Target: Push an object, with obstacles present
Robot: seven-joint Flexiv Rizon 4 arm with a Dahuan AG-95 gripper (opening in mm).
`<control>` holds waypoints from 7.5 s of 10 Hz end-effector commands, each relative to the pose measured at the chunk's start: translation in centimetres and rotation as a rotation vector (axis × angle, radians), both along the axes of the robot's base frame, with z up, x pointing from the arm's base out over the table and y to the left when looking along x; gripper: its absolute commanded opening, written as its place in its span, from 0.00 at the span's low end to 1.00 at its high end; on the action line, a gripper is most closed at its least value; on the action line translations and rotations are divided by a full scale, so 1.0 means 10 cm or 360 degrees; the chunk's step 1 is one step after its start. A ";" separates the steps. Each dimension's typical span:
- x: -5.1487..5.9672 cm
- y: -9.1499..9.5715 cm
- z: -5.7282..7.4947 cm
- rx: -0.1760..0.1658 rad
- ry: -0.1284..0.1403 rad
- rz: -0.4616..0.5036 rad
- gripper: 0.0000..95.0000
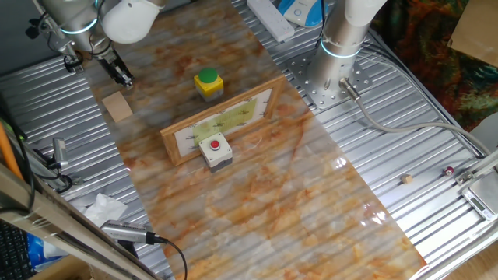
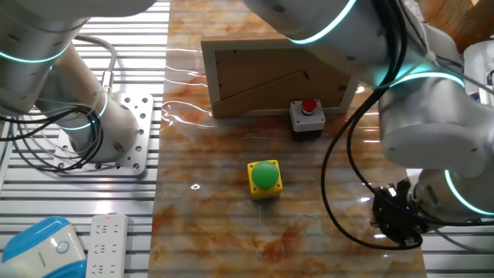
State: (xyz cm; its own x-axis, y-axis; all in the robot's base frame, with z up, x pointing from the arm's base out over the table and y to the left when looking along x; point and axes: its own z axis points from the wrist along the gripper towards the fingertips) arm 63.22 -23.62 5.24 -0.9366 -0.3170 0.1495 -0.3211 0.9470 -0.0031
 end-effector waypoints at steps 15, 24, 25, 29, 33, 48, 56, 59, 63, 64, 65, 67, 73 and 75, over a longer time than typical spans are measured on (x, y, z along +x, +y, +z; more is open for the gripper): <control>0.41 -0.12 -0.07 0.0016 -0.0094 -0.0330 0.00; 0.60 0.07 -0.16 0.0020 -0.0097 -0.0424 0.00; 0.61 0.09 -0.17 0.0017 -0.0097 -0.0432 0.00; 0.63 0.19 -0.21 0.0008 -0.0108 -0.0456 0.00; 0.65 0.27 -0.21 0.0007 -0.0109 -0.0478 0.00; 0.54 0.61 -0.23 -0.0030 -0.0082 -0.0513 0.00; 0.42 0.73 -0.21 -0.0021 -0.0093 -0.0533 0.00; 0.42 0.83 -0.18 -0.0010 -0.0092 -0.0559 0.00; 0.41 0.91 -0.17 -0.0001 -0.0113 -0.0579 0.00; 0.41 0.93 -0.17 0.0009 -0.0119 -0.0586 0.00; 0.42 0.95 -0.17 0.0015 -0.0125 -0.0590 0.00; 0.42 0.99 -0.17 0.0026 -0.0132 -0.0605 0.00; 0.43 1.15 -0.16 0.0049 -0.0153 -0.0646 0.00; 0.42 1.21 -0.16 0.0053 -0.0163 -0.0656 0.00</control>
State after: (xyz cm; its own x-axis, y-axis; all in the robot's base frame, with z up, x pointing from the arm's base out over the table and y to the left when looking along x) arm 67.43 -11.46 3.65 -0.9955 0.0839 0.0440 0.0847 0.9963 0.0168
